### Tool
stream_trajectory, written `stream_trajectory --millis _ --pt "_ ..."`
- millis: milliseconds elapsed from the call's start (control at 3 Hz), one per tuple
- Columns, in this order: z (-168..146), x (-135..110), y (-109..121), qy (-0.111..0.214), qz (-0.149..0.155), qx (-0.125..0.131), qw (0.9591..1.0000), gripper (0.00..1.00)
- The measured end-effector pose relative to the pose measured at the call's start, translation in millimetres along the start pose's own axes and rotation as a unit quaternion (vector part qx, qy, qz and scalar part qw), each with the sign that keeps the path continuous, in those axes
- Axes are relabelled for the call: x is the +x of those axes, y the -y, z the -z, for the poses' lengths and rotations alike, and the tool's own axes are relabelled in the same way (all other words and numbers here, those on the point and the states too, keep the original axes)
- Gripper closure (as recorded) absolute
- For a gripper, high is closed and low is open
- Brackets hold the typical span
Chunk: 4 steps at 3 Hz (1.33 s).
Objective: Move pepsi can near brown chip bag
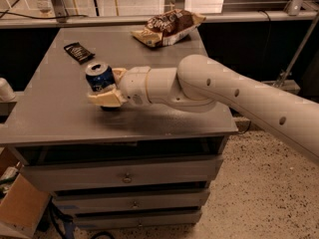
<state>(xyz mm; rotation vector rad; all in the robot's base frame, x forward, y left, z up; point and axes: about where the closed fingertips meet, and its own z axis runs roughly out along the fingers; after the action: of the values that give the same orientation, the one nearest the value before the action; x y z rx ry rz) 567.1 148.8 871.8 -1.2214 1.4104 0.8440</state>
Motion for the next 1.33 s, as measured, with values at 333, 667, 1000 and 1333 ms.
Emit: stream_trajectory --millis 333,667,1000,1333 --pt "56 24 18 -0.012 -0.024 0.048 0.9985 1.00" --pt "55 23 17 -0.011 -0.023 0.047 0.9986 1.00" --pt "48 17 28 -0.001 -0.012 0.054 0.9985 1.00" --pt "47 16 28 0.000 -0.011 0.055 0.9984 1.00"
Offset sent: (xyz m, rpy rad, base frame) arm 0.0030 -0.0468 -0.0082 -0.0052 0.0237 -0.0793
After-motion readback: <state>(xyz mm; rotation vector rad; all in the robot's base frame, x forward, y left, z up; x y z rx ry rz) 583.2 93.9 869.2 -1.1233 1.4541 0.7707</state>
